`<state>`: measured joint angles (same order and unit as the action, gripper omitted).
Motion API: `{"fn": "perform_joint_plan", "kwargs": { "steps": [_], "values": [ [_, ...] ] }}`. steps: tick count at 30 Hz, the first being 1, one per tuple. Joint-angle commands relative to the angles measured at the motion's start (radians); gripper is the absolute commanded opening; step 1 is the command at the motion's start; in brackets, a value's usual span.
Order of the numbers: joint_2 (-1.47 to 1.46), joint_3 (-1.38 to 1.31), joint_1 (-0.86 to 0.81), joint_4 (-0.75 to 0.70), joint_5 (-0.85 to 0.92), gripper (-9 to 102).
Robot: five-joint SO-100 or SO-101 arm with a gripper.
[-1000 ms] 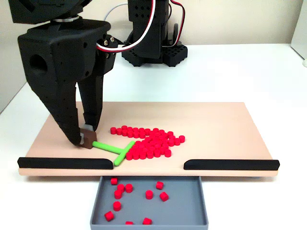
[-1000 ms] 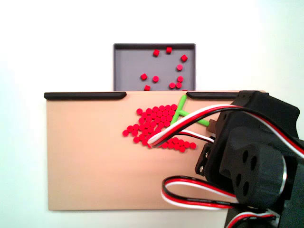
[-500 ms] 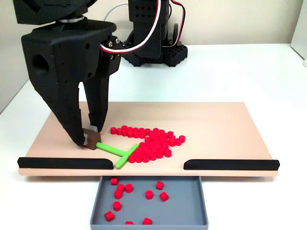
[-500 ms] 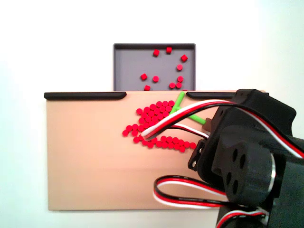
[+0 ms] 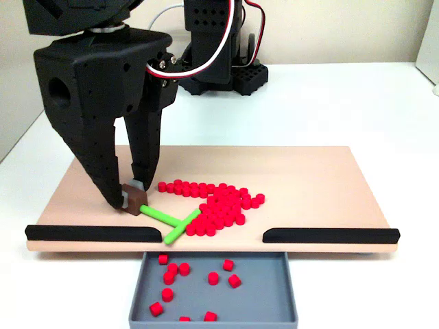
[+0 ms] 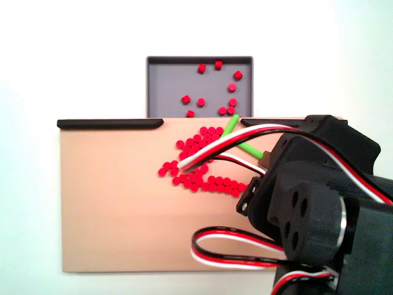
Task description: Push granules from right to the grey container
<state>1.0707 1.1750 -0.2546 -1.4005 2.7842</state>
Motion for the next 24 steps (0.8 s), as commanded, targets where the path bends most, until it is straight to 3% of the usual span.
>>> {"fn": "perform_joint_plan", "kwargs": {
  "steps": [1, 24],
  "values": [
    [0.026, -0.034, 0.011, 0.0, -0.021, 0],
    [0.025, -0.034, 0.023, 0.0, -0.206, 0]
  ]
}}
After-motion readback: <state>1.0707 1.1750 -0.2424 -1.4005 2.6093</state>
